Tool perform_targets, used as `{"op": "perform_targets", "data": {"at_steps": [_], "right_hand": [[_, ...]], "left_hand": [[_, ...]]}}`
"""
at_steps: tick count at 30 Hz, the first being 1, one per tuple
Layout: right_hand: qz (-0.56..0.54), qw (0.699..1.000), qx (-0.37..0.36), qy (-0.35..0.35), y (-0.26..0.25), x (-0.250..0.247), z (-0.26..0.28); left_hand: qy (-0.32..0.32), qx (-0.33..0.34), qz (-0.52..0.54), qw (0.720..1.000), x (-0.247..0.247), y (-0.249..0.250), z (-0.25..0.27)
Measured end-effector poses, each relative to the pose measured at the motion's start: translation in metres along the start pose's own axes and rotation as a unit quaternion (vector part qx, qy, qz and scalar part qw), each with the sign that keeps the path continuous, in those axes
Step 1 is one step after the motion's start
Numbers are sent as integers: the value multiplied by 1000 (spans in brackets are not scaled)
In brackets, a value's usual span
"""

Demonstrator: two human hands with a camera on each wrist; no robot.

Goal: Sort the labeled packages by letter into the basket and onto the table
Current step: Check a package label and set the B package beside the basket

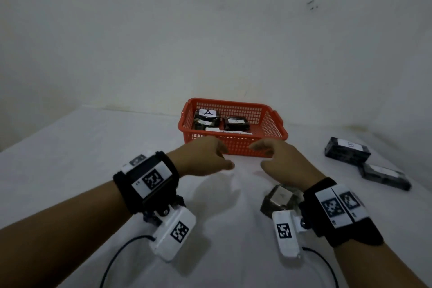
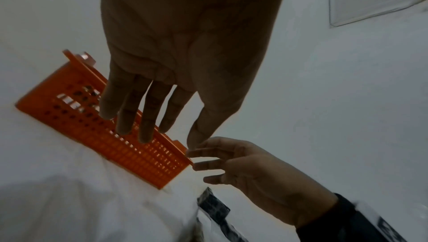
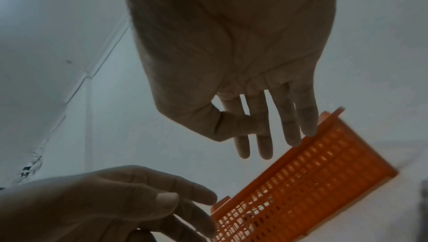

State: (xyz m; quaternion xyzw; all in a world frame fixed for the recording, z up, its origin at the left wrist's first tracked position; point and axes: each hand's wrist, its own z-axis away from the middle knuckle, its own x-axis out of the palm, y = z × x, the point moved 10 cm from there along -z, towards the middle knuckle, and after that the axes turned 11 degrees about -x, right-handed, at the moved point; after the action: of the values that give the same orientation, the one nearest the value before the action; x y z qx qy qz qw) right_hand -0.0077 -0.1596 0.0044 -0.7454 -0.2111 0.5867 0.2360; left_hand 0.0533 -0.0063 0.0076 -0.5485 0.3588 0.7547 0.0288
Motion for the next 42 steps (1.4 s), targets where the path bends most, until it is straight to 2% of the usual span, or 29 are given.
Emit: {"op": "perform_targets", "data": {"at_steps": [4,8,12,16,21,25,29,34,37,40,42], "right_hand": [[45,997,22,-66,25,-6,31],[83,984,26,-153,48,-2,51],[101,978,8,-184,57,1,58],[112,979,-2,-171,60,-5,59],[99,982,-11,-160,62,-8,58],[29,992,-26,-120,66,-15,48],[-104,992,-47,-51,63,-19,28],[-270,958,-80,51,53,-23,-3],[-324,937,-79,99,54,-18,-17],[-391,914,-75,73,50,-3,-29],[-399,912,-86,42,42,3,-35]], "left_hand": [[-45,-4,-15,999,46,22,0],[-60,-3,-47,997,81,47,-1],[-59,6,-67,996,110,69,-3],[-36,13,-56,998,124,80,-8],[-23,10,-29,999,119,77,-17],[-28,18,83,996,96,64,-23],[-14,49,211,976,64,52,-29],[-12,69,378,923,39,36,-35],[18,63,406,912,26,25,-40],[58,65,420,903,14,18,-45],[56,66,431,898,12,14,-49]]}}
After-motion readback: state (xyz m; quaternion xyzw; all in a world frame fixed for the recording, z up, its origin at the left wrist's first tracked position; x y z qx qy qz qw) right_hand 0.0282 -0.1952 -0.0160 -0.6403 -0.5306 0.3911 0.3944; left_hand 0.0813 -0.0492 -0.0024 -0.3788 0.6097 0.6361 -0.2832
